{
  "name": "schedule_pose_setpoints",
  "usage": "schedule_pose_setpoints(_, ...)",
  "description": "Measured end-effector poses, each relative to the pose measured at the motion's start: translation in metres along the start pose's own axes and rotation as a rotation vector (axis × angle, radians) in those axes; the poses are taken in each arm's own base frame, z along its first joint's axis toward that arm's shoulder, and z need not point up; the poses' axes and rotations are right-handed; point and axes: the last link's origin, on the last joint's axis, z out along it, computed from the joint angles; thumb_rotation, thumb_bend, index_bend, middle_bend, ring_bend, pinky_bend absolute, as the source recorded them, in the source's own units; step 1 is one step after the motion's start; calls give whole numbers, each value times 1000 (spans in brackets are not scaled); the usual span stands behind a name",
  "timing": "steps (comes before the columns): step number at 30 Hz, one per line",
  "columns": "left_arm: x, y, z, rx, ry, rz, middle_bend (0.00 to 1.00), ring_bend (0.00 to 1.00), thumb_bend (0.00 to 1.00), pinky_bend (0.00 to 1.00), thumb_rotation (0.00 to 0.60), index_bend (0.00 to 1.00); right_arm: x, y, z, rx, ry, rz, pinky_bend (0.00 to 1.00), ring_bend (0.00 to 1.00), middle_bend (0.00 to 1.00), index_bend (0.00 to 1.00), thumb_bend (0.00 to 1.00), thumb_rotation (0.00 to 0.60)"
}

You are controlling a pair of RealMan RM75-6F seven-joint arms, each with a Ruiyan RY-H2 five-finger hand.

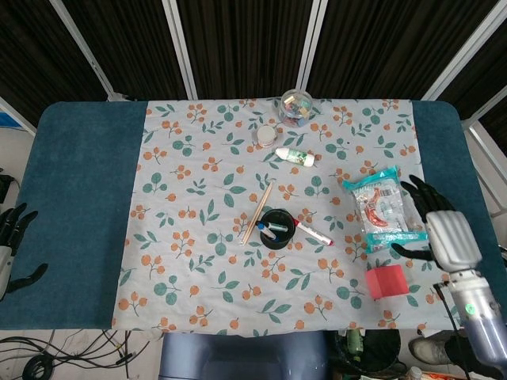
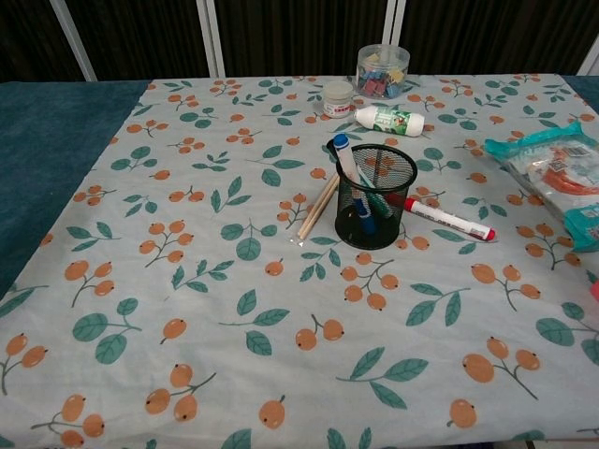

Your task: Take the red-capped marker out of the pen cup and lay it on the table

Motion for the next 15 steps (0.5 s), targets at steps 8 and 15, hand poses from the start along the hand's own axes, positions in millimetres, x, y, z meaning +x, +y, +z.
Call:
schedule_pose_setpoints(8,2,0,-1,2,5,6,0,0,182,0,600,98,-19,35,-87,-73,54,-214,187,85,46,88,0,600)
schedule_pose_setpoints(15,1,-2,-2,-10,3,23,0,0,181,0,600,98,-35,46,-105,-74,4,-250,187,86,46,80,0,600)
